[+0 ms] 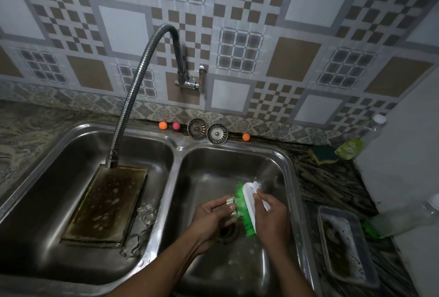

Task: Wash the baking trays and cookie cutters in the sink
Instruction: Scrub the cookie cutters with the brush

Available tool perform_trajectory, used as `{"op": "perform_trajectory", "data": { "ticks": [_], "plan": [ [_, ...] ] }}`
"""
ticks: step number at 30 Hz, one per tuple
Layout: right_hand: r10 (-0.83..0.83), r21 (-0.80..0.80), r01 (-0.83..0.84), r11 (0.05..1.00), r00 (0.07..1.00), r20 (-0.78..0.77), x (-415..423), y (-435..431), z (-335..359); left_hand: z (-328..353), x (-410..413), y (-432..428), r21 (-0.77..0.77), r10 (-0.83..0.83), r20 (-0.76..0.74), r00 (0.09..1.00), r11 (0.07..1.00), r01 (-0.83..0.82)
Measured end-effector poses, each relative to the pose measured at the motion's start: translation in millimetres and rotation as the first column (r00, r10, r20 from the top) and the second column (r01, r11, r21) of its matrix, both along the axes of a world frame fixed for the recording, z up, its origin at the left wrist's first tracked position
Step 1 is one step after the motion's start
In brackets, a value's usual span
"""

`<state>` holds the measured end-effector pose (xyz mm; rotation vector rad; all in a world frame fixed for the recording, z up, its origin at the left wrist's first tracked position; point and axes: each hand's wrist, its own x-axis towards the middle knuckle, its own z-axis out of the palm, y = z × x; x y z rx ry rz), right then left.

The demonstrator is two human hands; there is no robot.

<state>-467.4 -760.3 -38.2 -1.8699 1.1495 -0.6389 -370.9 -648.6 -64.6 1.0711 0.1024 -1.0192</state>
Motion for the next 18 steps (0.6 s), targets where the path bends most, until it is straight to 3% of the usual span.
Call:
{"op": "perform_trajectory", "data": {
  "ticks": [5,10,12,14,18],
  "plan": [
    [0.089,0.053,-0.093,0.994,0.994,0.069,-6.1,3.3,6.9,6.6,13.1,-1.0,-0.063,0.020,-0.130,0.991,0.998,-0.029],
    [0.085,-0.003,-0.085,0.996,0.996,0.033,-7.3,8.7,-2.6,-5.5,10.9,3.8,-0.068,-0.030,-0.139,0.990,0.997,0.020],
    [0.068,0.003,-0.068,0.998,0.996,0.066,-9.9,7.3,1.6,-7.4,12.0,2.1,0.003,-0.091,-0.006,0.996,0.996,0.091],
    [0.111,0.006,-0.112,0.994,0.990,0.085,-11.7,5.4,6.3,-9.0,17.3,3.8,0.155,-0.166,0.219,0.962,0.979,0.134],
    [0.224,-0.035,-0.223,0.974,0.974,0.031,-10.1,2.9,5.8,-9.2,29.1,11.5,0.417,-0.412,0.512,0.754,0.886,0.202]
  ]
}}
